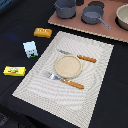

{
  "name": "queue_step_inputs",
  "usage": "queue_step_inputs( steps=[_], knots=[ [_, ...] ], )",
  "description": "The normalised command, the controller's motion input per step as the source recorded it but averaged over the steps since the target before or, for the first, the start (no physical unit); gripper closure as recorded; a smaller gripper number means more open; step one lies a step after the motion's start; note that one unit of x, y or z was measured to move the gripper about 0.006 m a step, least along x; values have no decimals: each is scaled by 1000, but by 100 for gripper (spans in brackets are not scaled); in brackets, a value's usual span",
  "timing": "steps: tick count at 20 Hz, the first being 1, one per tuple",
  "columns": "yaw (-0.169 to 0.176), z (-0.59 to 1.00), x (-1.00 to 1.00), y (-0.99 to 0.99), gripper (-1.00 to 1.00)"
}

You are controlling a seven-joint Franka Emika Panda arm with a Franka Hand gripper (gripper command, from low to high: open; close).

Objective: Place the bread, butter, and milk from the table onto the serving area.

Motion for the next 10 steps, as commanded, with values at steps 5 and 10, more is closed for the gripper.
queue_step_inputs(
  steps=[5,10],
  knots=[
    [0,-573,-138,30,-100],
    [4,-701,-259,-45,-100]
  ],
)
